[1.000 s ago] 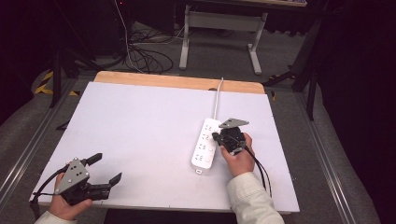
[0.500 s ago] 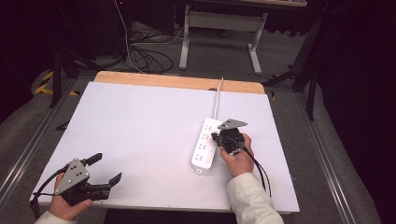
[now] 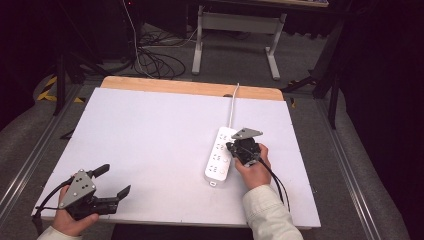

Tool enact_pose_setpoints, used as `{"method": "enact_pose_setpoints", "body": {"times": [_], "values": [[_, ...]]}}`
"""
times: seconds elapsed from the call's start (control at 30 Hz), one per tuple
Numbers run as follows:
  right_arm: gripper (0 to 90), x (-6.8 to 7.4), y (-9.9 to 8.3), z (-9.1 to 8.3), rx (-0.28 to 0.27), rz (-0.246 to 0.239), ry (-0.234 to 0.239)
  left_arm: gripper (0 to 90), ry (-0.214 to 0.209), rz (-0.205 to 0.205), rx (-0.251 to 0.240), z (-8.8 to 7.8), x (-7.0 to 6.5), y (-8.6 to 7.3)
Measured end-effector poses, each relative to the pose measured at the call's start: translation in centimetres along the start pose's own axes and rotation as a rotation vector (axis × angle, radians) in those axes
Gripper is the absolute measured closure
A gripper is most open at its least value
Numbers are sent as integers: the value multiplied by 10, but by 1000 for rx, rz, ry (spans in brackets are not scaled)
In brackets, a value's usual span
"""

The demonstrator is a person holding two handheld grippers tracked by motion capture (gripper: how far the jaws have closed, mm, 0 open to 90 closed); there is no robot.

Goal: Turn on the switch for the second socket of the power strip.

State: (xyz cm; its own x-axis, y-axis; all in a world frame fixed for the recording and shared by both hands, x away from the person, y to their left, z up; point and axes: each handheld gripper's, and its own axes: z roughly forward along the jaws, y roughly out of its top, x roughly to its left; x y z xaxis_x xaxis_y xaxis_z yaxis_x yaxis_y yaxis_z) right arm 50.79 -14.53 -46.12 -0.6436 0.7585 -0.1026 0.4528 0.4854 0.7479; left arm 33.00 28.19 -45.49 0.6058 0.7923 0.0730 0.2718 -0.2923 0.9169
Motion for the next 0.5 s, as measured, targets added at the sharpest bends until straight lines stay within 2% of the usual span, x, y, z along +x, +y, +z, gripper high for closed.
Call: {"method": "enact_pose_setpoints", "body": {"times": [0.27, 0.5], "values": [[900, 2, 0, 1, 2, -12, -23, 102, -1, 5, 2, 0, 0, 0], [900, 2, 0, 1, 2, -8, -20, 102, -1, 5, 2, 0, 0, 0]]}}
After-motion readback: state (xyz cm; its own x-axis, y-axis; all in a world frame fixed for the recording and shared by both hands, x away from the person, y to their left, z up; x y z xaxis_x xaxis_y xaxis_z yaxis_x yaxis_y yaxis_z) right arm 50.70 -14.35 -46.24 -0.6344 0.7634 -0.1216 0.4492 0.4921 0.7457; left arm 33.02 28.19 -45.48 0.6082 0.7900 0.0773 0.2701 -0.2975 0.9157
